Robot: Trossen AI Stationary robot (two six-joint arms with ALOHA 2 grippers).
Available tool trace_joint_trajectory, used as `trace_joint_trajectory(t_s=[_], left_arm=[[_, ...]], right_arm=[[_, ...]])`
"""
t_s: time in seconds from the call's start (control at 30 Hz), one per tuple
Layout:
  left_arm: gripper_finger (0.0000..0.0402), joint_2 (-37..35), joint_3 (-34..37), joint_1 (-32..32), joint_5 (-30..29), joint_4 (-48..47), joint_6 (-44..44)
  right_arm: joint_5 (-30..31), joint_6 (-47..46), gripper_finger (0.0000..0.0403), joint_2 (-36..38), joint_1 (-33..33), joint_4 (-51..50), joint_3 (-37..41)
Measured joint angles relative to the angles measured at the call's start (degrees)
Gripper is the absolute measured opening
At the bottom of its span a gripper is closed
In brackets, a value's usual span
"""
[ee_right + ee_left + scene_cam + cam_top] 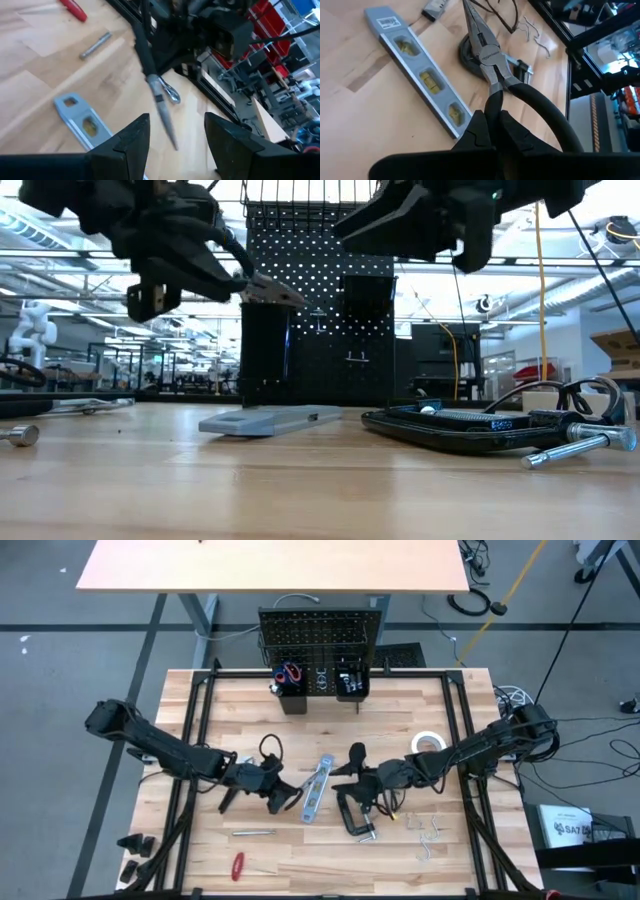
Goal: Hang tools onto peg board
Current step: Put the black long nose pliers into the left black bin on the peg board
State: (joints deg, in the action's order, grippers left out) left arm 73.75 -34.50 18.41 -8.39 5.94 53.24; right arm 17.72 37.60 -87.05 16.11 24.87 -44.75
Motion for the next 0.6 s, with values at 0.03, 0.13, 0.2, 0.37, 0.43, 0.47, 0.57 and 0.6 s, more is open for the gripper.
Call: trace_joint_trajectory(t_s=[0.03,0.13,0.2,0.37,0.43,0.47,0.57,0.6], left_arm=[[0.0,0.6,0.0,-0.4,0.6,0.4,-0.2],[0.0,2.3,0.0,-1.8,3.0,1.0,-2.4],[0.0,3.0,0.0,-3.2,4.8,1.7,-5.0],[0.0,3.9,0.0,-6.3,8.7,2.0,-12.0],[0.0,4.2,0.0,-7.0,10.4,1.8,-13.5],[0.0,4.5,0.0,-7.2,11.2,1.7,-14.0],[0.0,4.6,0.0,-7.3,13.1,0.5,-16.8],[0.0,4.6,0.0,-7.3,13.1,0.2,-17.7]], right_arm=[[-0.2,0.1,0.018,-0.2,-0.4,0.0,0.0],[-2.8,-0.8,0.018,-2.4,-1.8,-0.9,-1.2],[-4.2,-2.0,0.018,-5.6,-2.6,-1.8,-3.2],[-0.5,-2.3,0.018,-14.6,-3.0,-8.6,-11.2],[2.9,-3.0,0.018,-17.5,-3.0,-10.9,-15.0],[3.6,-3.5,0.018,-18.7,-3.0,-12.6,-16.9],[3.2,-5.6,0.018,-21.6,-2.9,-18.2,-22.4],[3.1,-6.5,0.0179,-22.5,-2.9,-20.2,-24.2]])
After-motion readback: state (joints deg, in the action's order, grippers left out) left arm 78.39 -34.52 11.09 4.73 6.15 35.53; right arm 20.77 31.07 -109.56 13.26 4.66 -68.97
